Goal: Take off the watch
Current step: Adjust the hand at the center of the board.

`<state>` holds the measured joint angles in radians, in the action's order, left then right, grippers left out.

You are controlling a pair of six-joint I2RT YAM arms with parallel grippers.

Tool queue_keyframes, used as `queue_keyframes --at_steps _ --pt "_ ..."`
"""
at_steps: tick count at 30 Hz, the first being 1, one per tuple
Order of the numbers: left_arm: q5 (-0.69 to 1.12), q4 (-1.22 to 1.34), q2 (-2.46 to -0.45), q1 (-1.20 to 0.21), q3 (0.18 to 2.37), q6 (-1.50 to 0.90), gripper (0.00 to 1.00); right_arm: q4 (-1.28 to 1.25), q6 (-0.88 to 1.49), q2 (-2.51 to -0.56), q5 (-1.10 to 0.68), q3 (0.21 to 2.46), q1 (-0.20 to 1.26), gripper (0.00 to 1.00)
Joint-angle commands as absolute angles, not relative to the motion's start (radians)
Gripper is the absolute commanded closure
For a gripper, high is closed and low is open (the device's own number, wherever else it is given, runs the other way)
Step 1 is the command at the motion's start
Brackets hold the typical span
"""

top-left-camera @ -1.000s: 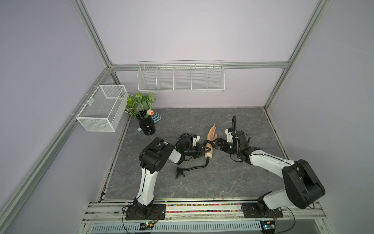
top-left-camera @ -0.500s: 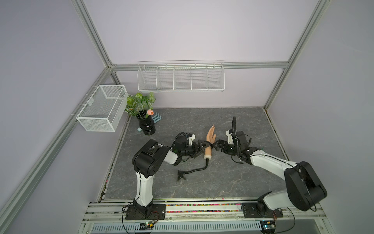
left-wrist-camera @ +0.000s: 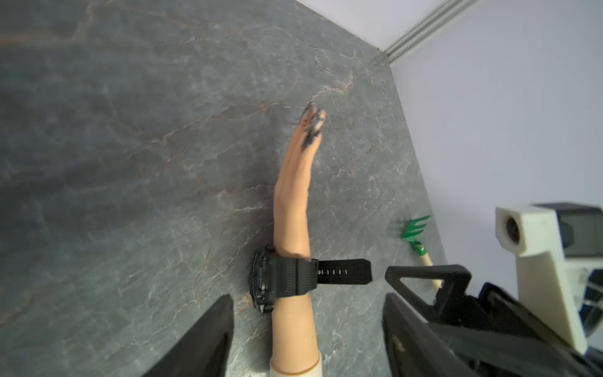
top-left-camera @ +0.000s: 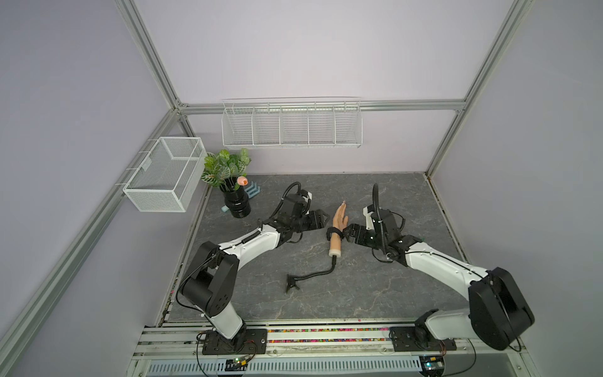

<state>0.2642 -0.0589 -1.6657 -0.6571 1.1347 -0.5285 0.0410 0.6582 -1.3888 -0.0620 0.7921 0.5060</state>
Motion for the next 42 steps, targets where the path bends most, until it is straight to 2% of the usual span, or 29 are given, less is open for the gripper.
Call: queue_keyframes --at_steps 1,7,12,17,21,26,34,42 --pt "0.129 -0.273 -1.696 -0.712 1.196 -0.282 0.33 0.11 0.681 -1.43 -0.021 0.843 0.508 0.19" --pt "0.134 -0.181 -1.678 -0.712 1.18 -0.1 0.38 0.106 0.696 -1.553 -0.106 0.928 0.506 0.43" --pt "0.132 -0.133 -1.658 -0.713 1.137 -0.031 0.36 0.112 0.693 -1.643 -0.125 0.975 0.506 0.51" --pt "0.167 -0.054 -1.613 -0.716 1.048 0.03 0.32 0.148 0.629 -1.704 -0.137 1.022 0.506 0.82" --pt "0.139 0.017 -1.544 -0.717 0.953 0.071 0.3 0.252 0.542 -1.703 -0.098 1.066 0.508 0.92" --pt "0.137 0.02 -1.494 -0.716 0.92 0.082 0.29 0.457 0.355 -1.689 -0.032 1.187 0.518 0.93" --pt "0.337 0.006 -1.534 -0.724 0.938 0.137 0.29 0.768 0.105 -1.766 0.039 1.42 0.534 0.93" --pt "0.266 0.229 -1.636 -0.749 0.918 0.19 0.29 0.722 0.117 -1.835 -0.062 1.442 0.532 0.93"
